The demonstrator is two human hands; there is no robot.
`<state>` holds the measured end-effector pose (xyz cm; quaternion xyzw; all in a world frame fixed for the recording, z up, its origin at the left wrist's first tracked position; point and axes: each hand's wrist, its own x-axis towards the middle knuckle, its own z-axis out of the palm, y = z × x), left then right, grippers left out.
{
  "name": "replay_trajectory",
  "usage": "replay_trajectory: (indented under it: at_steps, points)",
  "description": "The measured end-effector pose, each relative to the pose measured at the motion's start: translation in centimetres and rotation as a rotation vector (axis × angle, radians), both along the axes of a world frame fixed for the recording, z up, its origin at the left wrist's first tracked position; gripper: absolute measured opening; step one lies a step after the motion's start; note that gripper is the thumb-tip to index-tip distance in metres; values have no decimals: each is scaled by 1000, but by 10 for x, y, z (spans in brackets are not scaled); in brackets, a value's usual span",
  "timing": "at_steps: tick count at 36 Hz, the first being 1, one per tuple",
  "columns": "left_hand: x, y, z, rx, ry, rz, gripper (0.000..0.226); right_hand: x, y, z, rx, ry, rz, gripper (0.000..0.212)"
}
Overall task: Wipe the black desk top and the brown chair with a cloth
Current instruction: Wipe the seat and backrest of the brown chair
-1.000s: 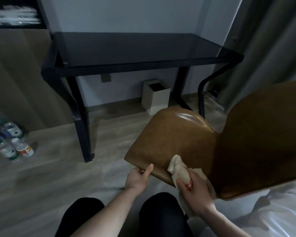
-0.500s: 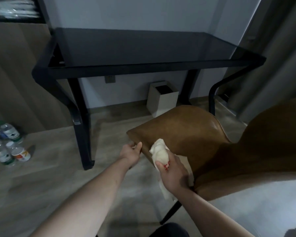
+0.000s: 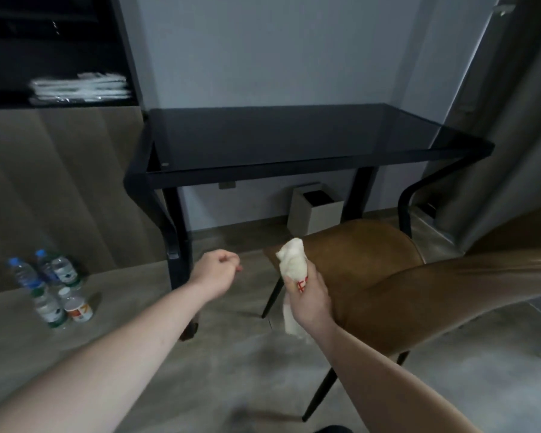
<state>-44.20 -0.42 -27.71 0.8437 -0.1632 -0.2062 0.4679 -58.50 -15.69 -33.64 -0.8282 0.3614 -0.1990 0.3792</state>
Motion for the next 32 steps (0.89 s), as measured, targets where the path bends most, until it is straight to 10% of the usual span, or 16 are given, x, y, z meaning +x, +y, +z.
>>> replay_trajectory:
  at_steps: [8, 18, 26, 32]
  points:
    - [-40, 34, 68, -68, -109, -25, 15, -46, 25, 123, 305, -501, 16, 33]
    - [-125, 11, 136, -142, -182, -293, 13, -177, 49, 249, 1, -729, 71, 35]
    - [-211, -45, 165, 101, -325, -669, 79, -256, 22, 278, -391, -628, -51, 60]
    - [-249, -80, 161, 162, -570, -704, 64, -284, -13, 272, -528, -281, -116, 66]
